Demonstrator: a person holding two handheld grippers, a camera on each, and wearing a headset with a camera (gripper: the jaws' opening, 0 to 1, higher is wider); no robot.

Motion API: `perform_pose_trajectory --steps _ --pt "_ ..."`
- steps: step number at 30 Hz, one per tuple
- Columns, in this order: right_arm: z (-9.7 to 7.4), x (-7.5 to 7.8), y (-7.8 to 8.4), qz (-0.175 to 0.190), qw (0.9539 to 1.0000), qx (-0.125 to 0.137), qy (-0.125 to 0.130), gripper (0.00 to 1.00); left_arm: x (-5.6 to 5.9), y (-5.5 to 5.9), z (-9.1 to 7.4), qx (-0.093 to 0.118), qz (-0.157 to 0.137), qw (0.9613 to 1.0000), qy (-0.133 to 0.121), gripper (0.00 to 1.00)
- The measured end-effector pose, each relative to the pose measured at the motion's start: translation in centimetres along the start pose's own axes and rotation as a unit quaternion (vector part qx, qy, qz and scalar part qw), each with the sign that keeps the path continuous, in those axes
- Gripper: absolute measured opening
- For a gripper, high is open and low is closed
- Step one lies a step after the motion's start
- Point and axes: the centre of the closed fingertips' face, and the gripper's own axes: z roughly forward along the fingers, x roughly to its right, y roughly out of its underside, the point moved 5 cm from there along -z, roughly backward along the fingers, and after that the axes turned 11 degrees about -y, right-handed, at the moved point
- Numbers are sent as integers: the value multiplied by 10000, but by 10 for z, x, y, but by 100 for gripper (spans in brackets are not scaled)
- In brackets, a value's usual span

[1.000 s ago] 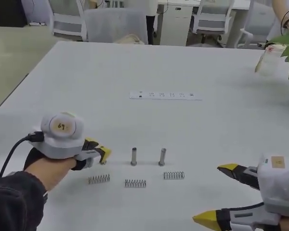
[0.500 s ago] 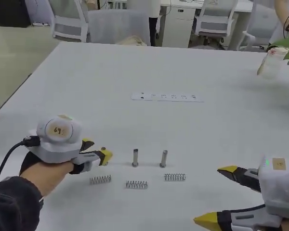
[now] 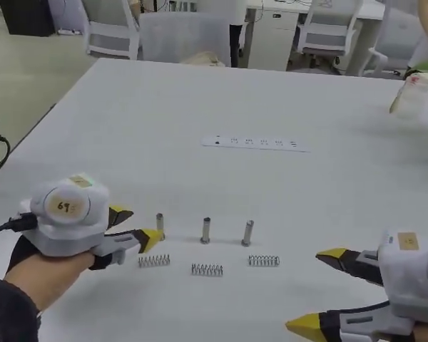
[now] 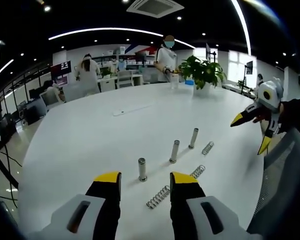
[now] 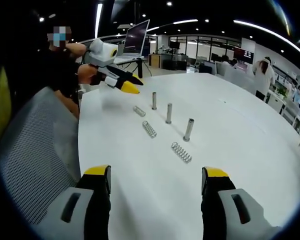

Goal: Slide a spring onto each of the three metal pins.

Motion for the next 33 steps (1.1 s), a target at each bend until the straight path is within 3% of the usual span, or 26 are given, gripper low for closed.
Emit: perform_pose_trajectory --steps 7,16,33 --pt "7 -2 -7 -146 9998 -67 -149 68 4 9 -16 16 44 10000 46 34" --pt "22 -1 -20 -426 9983 -167 -359 60 22 14 -31 63 167 9996 206 36" --pt "62 5 -32 -656 9939 -395 -793 46 33 15 -40 55 219 9989 420 35"
